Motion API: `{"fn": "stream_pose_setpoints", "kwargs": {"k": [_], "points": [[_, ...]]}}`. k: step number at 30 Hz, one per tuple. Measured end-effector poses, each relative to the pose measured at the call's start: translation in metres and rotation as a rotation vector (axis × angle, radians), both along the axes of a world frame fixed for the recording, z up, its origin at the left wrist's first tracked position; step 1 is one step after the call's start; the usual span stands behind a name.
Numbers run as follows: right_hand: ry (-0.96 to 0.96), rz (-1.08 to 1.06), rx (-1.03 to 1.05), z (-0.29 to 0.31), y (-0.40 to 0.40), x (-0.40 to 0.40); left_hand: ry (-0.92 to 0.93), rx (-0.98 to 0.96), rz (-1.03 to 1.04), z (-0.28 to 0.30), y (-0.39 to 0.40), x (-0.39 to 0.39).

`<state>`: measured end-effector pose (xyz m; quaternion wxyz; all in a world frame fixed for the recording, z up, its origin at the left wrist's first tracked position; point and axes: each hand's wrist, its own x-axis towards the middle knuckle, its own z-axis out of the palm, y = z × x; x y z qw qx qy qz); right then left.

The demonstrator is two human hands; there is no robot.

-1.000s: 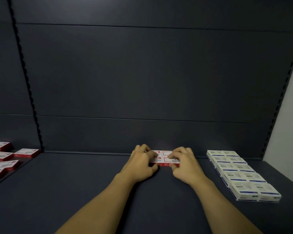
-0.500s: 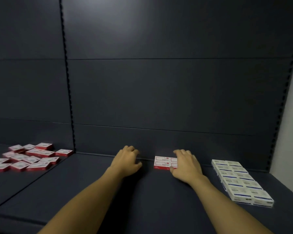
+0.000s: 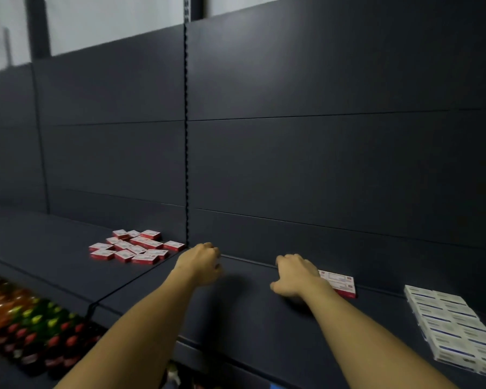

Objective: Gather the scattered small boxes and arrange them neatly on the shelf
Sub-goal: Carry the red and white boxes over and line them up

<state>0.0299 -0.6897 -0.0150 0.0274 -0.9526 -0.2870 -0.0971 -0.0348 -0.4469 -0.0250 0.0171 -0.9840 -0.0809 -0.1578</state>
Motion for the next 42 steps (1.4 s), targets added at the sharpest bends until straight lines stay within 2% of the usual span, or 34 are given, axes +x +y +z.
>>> {"fn": "stream_pose_setpoints", "kwargs": {"k": [11, 25, 38, 42], "points": [[0.015, 0.076, 0.004, 0.012, 0.089, -0.044, 0.036, 0.026, 0.076, 0.013, 0.066, -0.056], [0.022, 0.040, 0.023, 0.004, 0.200, -0.089, 0.055, 0.028, 0.116, 0.008, 0.183, -0.104], [0.034, 0.025, 0.016, 0.001, 0.277, -0.099, 0.066, 0.007, 0.085, -0.005, 0.272, -0.113], [0.016, 0.035, -0.004, 0.005, 0.302, -0.087, 0.017, -0.027, 0.113, -0.001, 0.301, -0.106]]}}
